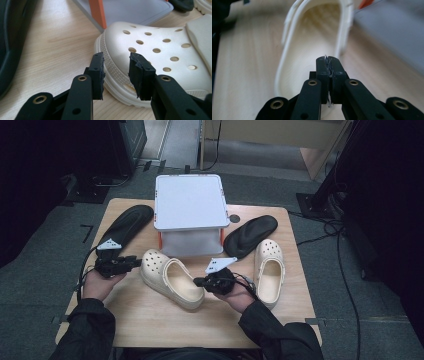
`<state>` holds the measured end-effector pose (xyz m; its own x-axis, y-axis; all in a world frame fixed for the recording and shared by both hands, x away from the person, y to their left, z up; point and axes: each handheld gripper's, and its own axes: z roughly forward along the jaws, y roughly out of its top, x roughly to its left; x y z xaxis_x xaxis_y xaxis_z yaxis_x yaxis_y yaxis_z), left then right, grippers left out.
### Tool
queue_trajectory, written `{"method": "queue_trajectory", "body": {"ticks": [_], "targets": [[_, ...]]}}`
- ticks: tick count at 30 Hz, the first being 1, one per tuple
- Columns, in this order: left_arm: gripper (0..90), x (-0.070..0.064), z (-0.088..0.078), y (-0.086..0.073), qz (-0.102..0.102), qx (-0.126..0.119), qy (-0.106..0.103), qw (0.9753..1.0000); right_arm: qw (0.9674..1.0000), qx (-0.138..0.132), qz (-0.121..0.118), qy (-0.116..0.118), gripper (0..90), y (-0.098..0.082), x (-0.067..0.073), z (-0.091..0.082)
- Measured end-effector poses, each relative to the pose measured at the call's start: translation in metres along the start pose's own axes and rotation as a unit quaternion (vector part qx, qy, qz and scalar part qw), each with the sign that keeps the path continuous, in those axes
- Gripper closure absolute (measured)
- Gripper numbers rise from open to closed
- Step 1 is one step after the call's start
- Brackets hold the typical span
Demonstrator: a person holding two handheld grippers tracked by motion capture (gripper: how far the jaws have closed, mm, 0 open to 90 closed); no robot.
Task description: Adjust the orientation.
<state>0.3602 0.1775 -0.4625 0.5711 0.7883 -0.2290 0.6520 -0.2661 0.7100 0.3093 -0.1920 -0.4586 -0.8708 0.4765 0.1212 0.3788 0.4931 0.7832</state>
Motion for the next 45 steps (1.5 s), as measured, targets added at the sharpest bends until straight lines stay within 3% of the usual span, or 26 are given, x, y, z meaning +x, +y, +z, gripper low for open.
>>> {"method": "queue_trajectory", "body": {"ticks": [2, 3, 7, 12, 13, 15, 16, 23, 32, 39, 45], "targets": [[64.5, 0.001, 0.0, -0.001, -0.003, 0.0, 0.001, 1.0, 0.9999, -0.01, 0.001, -0.011, 87.6, 0.001, -0.004, -0.002], [67.0, 0.003, 0.0, -0.002, -0.011, -0.002, -0.003, 0.9999, 0.9995, -0.018, 0.016, -0.023, 87.6, 0.001, -0.013, -0.002], [69.5, 0.004, -0.002, -0.005, -0.017, -0.001, -0.004, 0.9998, 0.9987, -0.014, 0.032, -0.037, 87.8, -0.001, -0.024, 0.005], [69.8, 0.003, 0.003, -0.006, -0.016, 0.008, -0.007, 0.9998, 0.9986, 0.005, 0.042, -0.033, 87.6, -0.005, -0.03, 0.019], [69.8, 0.0, 0.006, -0.007, -0.005, 0.015, -0.007, 0.9998, 0.9985, 0.015, 0.047, -0.025, 86.9, -0.007, -0.03, 0.026], [70.7, 0.0, 0.006, -0.006, -0.005, 0.012, -0.008, 0.9999, 0.9985, 0.019, 0.046, -0.022, 86.6, -0.008, -0.03, 0.029], [71.1, 0.001, 0.006, -0.007, -0.009, 0.011, -0.011, 0.9998, 0.9985, 0.024, 0.047, -0.013, 86.7, -0.008, -0.028, 0.034], [75.8, 0.003, 0.008, -0.008, -0.014, 0.009, -0.024, 0.9996, 0.9984, 0.026, 0.049, -0.014, 90.0, -0.009, -0.022, 0.031], [75.9, 0.0, 0.013, -0.005, -0.01, 0.016, -0.045, 0.9988, 0.9983, 0.04, 0.04, 0.016, 90.0, -0.015, 0.0, 0.023], [75.3, -0.012, 0.025, -0.001, 0.01, 0.02, -0.072, 0.9972, 0.9981, 0.035, 0.042, 0.03, 88.6, -0.023, 0.014, 0.014], [74.9, -0.018, 0.036, 0.008, 0.021, 0.025, -0.079, 0.9963, 0.9982, 0.024, 0.046, 0.028, 86.5, -0.029, 0.02, 0.007]]}}
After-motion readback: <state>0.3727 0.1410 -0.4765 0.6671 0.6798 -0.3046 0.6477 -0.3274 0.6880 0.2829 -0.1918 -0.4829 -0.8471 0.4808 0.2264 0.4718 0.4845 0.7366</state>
